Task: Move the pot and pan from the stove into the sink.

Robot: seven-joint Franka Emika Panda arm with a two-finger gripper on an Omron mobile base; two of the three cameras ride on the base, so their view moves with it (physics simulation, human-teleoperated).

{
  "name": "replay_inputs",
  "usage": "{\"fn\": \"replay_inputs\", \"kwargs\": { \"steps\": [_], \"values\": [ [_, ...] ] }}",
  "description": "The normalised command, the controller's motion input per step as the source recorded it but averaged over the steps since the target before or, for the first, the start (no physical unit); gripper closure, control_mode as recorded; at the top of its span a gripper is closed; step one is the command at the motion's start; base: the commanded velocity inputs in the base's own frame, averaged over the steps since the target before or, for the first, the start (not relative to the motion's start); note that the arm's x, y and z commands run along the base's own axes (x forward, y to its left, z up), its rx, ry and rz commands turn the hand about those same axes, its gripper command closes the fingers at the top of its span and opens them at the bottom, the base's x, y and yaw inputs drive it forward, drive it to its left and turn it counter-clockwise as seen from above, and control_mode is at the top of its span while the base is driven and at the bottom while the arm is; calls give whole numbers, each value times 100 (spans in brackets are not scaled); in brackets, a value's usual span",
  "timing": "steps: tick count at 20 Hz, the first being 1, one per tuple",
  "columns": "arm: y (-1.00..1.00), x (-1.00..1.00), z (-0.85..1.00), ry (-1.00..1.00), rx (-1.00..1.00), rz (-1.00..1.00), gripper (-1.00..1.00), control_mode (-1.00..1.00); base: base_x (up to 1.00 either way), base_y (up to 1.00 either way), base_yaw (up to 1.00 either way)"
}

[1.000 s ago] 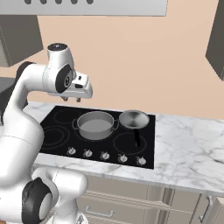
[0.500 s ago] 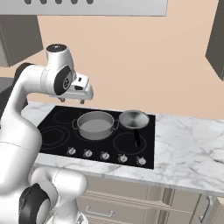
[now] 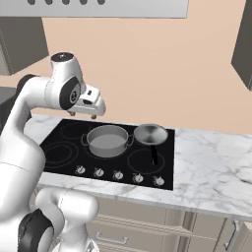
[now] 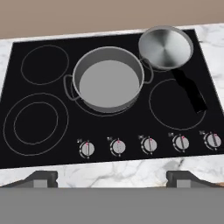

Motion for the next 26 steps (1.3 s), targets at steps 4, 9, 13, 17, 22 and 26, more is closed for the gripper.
{"fn": "replay_inputs", "kwargs": {
  "steps": [4,9,13,17,22,26],
  "values": [
    [-12,0,-30,0,5,0,-100,-100,0,0,0],
    [-15,0,-40,0,7,0,-100,-100,0,0,0],
    [-8,3,-32,0,3,0,-100,-100,0,0,0],
    [0,21,-32,3,0,0,-100,-100,0,0,0],
    [0,38,-34,4,0,0,-100,-100,0,0,0],
    [-2,46,-32,4,0,-1,-100,-100,0,0,0]
  ]
}}
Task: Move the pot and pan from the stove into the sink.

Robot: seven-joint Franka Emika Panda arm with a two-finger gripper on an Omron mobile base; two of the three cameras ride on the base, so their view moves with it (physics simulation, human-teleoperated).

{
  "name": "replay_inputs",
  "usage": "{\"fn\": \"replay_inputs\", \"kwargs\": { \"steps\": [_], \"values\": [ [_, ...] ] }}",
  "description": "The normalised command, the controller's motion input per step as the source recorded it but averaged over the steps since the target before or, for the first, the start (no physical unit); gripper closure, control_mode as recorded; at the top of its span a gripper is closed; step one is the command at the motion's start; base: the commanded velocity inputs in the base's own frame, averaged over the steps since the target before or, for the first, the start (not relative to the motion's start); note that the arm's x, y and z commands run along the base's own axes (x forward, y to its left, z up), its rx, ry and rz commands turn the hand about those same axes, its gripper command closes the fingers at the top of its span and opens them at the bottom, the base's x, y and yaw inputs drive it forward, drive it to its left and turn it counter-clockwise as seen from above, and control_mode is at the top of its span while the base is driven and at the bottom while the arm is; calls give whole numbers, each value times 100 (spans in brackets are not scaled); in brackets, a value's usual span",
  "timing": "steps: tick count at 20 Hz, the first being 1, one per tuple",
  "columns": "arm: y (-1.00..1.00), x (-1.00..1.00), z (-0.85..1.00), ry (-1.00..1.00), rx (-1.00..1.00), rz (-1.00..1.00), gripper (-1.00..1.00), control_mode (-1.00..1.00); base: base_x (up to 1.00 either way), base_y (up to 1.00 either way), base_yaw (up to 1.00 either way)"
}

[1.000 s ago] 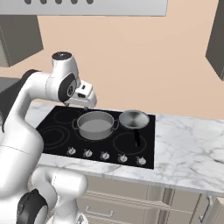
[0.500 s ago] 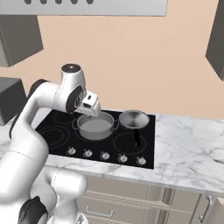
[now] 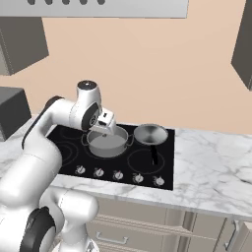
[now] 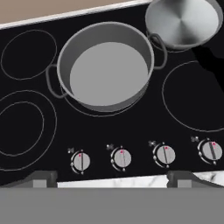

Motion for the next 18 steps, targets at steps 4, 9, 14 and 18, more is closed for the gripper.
{"fn": "replay_inputs", "kwargs": {
  "steps": [4,9,14,18],
  "values": [
    [-8,44,-31,2,0,-8,-100,-100,0,0,0],
    [-12,39,-32,0,0,-13,-100,-100,0,0,0],
    [-8,31,-33,0,0,-11,-100,-100,0,0,0],
    [0,23,-31,0,0,-8,-100,-100,0,0,0]
  ]
}}
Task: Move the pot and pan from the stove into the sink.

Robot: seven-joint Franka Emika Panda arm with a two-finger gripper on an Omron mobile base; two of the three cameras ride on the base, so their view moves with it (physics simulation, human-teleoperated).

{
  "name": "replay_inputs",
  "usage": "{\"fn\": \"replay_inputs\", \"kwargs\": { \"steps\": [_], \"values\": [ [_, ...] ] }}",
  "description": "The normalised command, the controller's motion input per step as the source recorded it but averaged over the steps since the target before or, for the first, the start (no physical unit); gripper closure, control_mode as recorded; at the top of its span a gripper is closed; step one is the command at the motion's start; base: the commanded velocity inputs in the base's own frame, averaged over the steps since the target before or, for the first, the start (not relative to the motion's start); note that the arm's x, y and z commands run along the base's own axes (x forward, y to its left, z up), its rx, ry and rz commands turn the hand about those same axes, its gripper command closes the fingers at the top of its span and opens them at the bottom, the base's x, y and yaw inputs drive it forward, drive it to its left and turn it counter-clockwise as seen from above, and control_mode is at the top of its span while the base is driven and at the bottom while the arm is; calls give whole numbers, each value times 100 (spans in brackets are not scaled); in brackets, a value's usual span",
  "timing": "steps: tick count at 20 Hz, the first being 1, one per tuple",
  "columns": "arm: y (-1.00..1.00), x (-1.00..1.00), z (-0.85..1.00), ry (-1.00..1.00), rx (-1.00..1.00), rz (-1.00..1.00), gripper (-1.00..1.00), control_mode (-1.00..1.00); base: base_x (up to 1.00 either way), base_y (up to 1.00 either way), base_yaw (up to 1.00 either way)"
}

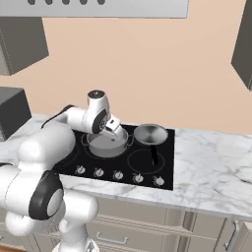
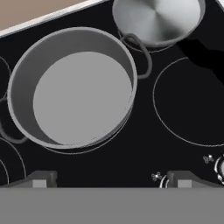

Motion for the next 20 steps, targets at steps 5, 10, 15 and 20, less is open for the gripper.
{"fn": "replay_inputs", "kwargs": {
  "steps": [5,10,15,20],
  "values": [
    [-2,25,-36,0,0,-6,-100,-100,0,0,0],
    [-3,27,-42,1,0,-4,-100,-100,0,0,0],
    [-7,25,-45,0,0,-3,-100,-100,0,0,0],
    [-8,25,-45,0,0,-3,-100,-100,0,0,0]
  ]
}}
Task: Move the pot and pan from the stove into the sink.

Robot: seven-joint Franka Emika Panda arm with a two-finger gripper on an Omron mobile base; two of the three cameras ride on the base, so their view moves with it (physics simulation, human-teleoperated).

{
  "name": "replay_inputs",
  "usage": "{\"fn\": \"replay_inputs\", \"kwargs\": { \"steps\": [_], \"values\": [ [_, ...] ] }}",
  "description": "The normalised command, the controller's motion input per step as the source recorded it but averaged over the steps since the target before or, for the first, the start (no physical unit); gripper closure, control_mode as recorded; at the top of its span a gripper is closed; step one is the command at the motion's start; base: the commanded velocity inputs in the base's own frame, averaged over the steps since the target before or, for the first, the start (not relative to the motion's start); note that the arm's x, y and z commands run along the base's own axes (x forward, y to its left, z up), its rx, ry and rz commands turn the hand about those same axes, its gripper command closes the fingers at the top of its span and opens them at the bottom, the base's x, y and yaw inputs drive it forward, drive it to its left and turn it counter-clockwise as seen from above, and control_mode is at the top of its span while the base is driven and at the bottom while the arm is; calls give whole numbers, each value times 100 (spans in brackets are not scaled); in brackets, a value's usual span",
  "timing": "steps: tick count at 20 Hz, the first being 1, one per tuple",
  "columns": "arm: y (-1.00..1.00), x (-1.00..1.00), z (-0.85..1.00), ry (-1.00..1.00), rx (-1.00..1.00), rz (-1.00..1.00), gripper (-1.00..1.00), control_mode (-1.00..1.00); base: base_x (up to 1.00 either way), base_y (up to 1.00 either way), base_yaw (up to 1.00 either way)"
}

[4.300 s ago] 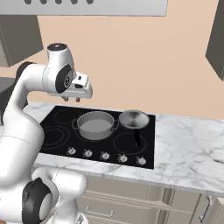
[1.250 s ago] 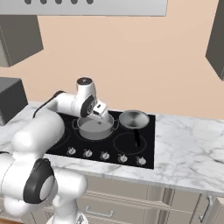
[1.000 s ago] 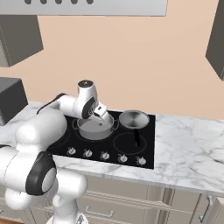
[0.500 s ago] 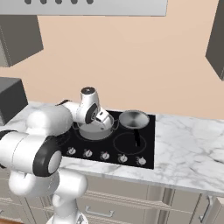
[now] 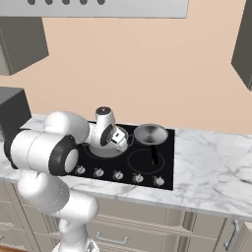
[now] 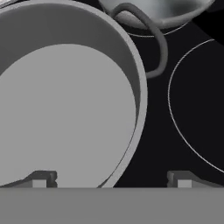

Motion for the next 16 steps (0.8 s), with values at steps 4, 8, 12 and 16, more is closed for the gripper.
{"fn": "replay_inputs", "kwargs": {
  "steps": [4,8,12,16],
  "values": [
    [-5,26,-40,0,0,-3,-100,-100,0,0,0],
    [0,26,-30,1,0,-2,-100,-100,0,0,0],
    [0,11,-11,0,0,-1,100,-100,0,0,0],
    [0,0,5,0,0,-1,100,-100,0,0,0]
  ]
}}
